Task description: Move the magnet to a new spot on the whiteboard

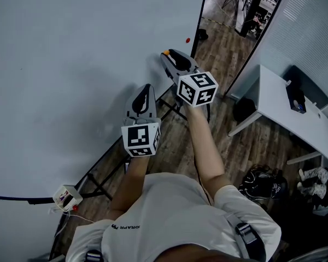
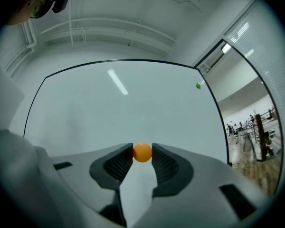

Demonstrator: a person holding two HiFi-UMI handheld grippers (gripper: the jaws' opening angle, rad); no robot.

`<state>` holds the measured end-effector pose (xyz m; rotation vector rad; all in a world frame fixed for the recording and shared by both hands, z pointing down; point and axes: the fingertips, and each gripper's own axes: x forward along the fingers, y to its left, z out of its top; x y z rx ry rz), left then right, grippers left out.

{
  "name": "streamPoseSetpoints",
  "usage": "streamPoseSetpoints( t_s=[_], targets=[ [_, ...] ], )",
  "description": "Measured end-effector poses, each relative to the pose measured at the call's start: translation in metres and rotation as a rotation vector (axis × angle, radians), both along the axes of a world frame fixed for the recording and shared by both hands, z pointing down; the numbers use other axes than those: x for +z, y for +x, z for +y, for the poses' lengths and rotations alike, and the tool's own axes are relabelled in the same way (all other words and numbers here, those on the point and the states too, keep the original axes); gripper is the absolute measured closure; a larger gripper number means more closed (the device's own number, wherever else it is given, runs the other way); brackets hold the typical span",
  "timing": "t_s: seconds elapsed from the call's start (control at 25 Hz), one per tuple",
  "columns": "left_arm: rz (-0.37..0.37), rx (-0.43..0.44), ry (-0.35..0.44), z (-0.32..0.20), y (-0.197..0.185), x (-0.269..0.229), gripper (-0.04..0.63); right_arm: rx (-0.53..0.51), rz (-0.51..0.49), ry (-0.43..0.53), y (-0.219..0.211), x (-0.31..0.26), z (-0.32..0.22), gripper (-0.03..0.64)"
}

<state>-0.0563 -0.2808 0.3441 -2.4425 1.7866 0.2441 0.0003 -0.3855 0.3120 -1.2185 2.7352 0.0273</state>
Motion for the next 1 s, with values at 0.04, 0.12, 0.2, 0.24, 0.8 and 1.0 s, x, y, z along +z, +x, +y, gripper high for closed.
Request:
streamPoseSetpoints(
  t_s=[0.04, 0.12, 0.2, 0.24, 0.8, 1.0],
  targets=[
    [0.001, 0.000, -0.001, 0.000, 0.000, 0.000, 0.592, -0.003, -0.002, -0.002, -0.001, -0.001, -0.002, 0.485],
    [0.000, 0.002, -0.002, 0.002, 0.001, 0.000, 0.592, -0.008, -0.004, -0.006, -0.003, -0.003, -0.005, 0.485],
    [-0.004, 0.002, 0.000, 0.003, 0.000, 0.000, 0.593, -0.009, -0.006, -0.008, -0.004, -0.004, -0.008, 0.485],
    [-0.005, 0.000, 0.002, 0.003, -0.001, 0.000, 0.592, -0.009, -0.007, -0.009, -0.004, -0.004, -0.009, 0.485],
    [-0.011, -0.012, 0.004, 0.008, -0.005, -0.001, 0.592, -0.028, 0.017, -0.023, -0.015, 0.000, -0.032, 0.485],
    [-0.013, -0.014, 0.006, 0.010, -0.004, -0.002, 0.592, -0.029, 0.028, -0.015, -0.020, 0.001, -0.038, 0.485]
  ],
)
